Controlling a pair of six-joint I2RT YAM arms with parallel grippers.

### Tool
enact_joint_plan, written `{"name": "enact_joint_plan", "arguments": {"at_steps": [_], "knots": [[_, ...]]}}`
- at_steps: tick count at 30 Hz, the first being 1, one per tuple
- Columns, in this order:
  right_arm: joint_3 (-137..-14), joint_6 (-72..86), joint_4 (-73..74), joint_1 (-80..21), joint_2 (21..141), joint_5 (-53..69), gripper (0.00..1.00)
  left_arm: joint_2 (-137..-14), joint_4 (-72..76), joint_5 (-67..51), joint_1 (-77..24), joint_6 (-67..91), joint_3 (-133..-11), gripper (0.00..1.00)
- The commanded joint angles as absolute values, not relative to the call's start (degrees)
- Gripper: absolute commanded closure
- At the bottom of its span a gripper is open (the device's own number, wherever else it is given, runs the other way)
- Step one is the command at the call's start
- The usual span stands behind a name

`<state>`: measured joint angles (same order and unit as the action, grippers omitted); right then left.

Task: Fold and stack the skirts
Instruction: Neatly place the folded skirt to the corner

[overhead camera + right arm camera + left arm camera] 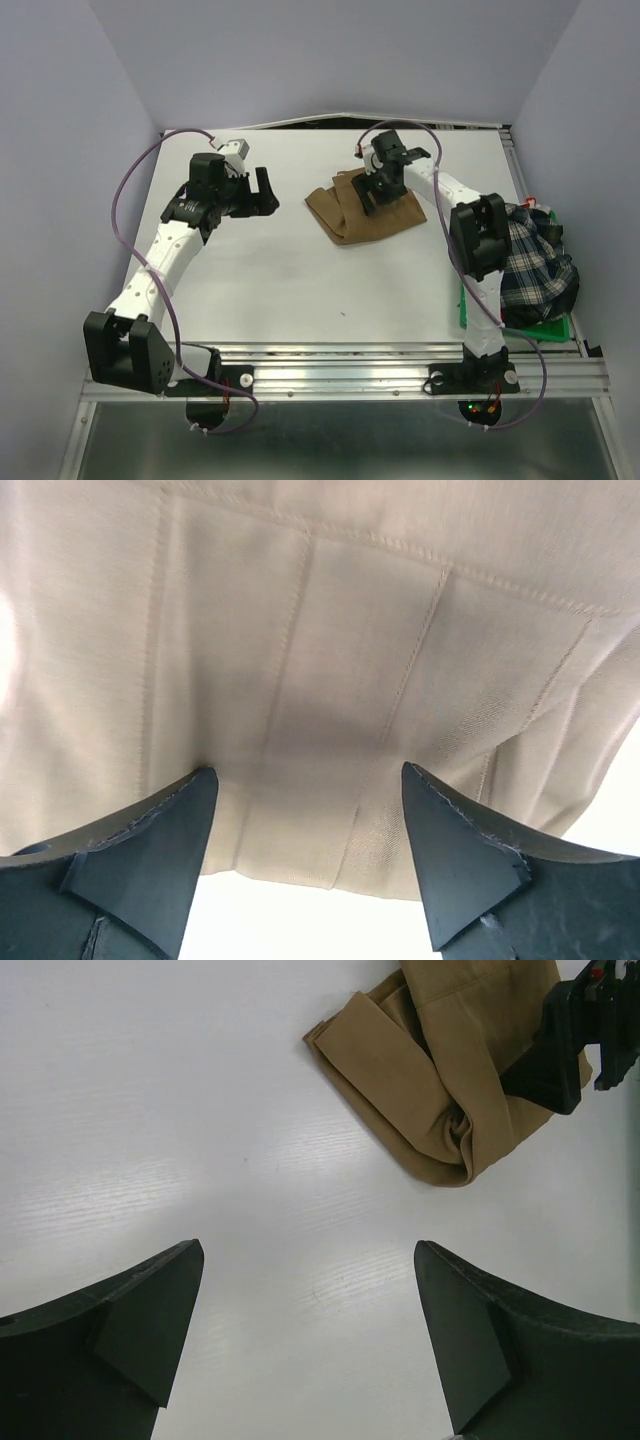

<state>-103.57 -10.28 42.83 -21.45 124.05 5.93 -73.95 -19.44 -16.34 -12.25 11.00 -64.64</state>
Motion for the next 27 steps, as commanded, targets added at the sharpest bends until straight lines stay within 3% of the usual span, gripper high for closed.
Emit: {"name": "enact_joint_plan", "arguments": {"at_steps": [1, 7, 14, 19, 27], "knots": [[-108.37, -7.13, 47.46, -23.55, 122.35, 2.29, 0.20, -70.93, -16.88, -17.05, -11.95, 10.46, -66.71, 0.01], [-105.04, -0.27, 45.53, -26.36, 121.55, 1.05, 0.20, -70.75, -16.17, -17.05, -11.95, 11.07, -65.83, 0.01], [-104.94, 3.43, 45.79, -26.37, 128.57, 0.81, 0.18, -70.75, -16.00, -16.70, -12.04, 10.90, -65.22, 0.01], [-113.19, -1.12, 46.76, -19.18, 138.15, -1.56, 0.15, -70.75, -16.17, -17.05, -11.95, 11.34, -64.78, 0.01], [-115.92, -9.48, 46.23, -9.51, 140.18, -2.55, 0.11, -70.75, -16.00, -17.23, -11.78, 11.51, -64.77, 0.01]]}}
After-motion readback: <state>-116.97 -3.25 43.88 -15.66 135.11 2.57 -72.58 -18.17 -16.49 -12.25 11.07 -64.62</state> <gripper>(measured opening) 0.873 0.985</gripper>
